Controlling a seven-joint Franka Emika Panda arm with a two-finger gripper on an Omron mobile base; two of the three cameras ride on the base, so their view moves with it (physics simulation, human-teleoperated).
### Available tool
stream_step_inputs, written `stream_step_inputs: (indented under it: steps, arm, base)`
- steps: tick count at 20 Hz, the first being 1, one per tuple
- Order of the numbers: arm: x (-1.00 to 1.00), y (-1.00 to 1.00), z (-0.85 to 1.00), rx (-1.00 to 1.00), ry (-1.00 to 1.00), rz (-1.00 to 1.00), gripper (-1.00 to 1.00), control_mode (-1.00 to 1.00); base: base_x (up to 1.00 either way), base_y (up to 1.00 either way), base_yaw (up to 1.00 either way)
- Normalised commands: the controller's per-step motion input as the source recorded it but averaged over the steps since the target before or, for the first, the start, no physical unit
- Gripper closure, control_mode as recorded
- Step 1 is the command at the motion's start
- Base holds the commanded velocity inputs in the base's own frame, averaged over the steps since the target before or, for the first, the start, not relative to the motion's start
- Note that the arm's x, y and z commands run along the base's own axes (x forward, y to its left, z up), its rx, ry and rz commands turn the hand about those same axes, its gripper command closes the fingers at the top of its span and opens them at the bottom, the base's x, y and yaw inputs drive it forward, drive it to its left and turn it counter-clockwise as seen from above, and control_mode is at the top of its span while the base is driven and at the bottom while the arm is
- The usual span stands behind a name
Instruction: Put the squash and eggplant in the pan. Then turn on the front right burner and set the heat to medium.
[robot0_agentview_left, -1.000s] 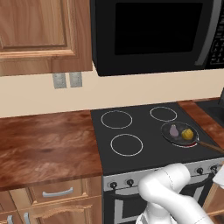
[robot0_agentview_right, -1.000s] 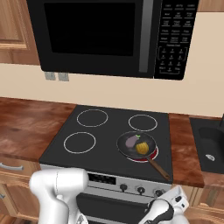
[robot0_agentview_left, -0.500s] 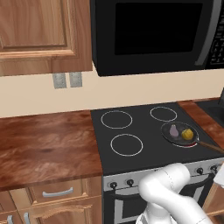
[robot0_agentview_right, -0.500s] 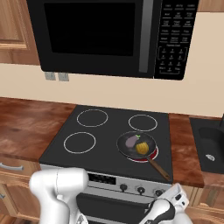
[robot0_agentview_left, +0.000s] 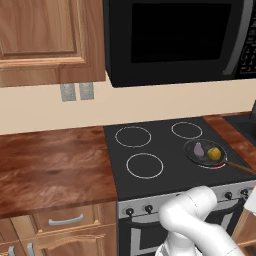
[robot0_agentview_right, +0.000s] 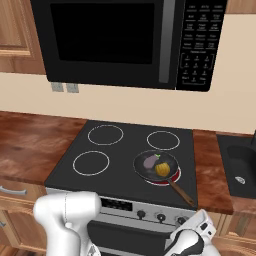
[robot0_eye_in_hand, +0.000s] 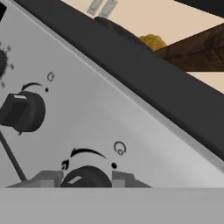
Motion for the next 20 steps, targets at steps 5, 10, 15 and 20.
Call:
stream_step_inputs:
  steps: [5,10,15,20]
  arm:
    - [0.46,0.02,-0.61,-0.47,0.0,0.32,1.0,-1.0]
    - [0.37,0.1,-0.62,-0.59,-0.01,0.34,1.0,-1.0]
    - [0.28,0.16,-0.64,-0.72,0.0,0.33,1.0,-1.0]
    - [0.31,0.12,-0.78,-0.86,0.04,0.31,1.0,-1.0]
  base:
    - [0.0,0.0,0.0]
    - [0.0,0.0,0.0]
    - [0.0,0.0,0.0]
    - [0.0,0.0,0.0]
